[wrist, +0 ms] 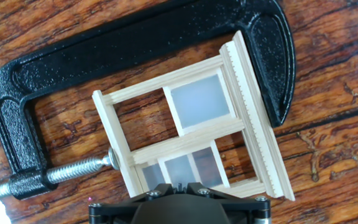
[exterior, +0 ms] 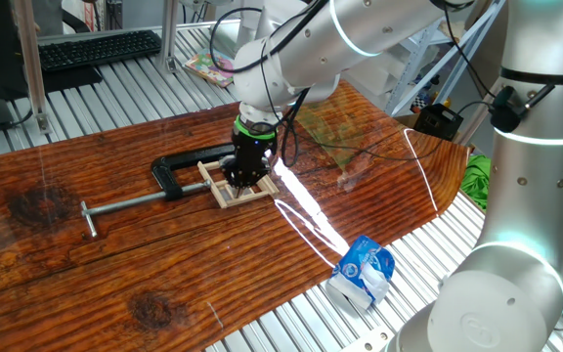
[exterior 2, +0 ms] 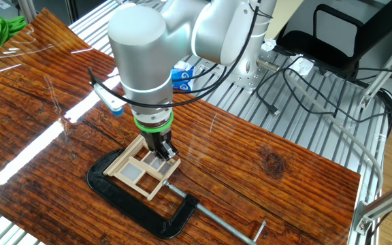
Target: Open a sliding window
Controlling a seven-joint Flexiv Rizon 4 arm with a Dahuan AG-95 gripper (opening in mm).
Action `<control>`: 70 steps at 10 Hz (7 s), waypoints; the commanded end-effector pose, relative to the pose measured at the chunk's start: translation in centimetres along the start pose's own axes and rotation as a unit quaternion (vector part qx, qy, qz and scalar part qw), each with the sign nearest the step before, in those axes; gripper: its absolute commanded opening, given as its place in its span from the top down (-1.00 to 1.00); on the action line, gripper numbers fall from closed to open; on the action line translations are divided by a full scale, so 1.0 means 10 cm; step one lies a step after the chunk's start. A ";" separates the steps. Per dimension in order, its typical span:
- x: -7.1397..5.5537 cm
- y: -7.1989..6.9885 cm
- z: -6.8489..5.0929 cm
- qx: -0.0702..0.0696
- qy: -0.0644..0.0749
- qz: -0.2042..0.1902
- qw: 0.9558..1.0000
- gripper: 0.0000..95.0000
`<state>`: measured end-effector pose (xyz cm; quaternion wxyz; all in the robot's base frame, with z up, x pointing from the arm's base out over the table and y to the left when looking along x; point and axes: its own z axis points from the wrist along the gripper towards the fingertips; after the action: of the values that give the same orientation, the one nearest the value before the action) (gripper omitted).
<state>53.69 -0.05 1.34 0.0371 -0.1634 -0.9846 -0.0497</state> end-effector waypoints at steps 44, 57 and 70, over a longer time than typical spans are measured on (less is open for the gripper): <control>-0.20 -0.53 -0.03 0.039 -0.019 -0.160 0.986 1.00; -0.18 -0.51 0.01 0.033 -0.024 -0.144 0.989 1.00; -0.11 -0.40 0.04 0.028 -0.030 -0.099 0.994 1.00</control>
<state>53.39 -4.01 0.52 0.0072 -0.0666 -0.9975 -0.0215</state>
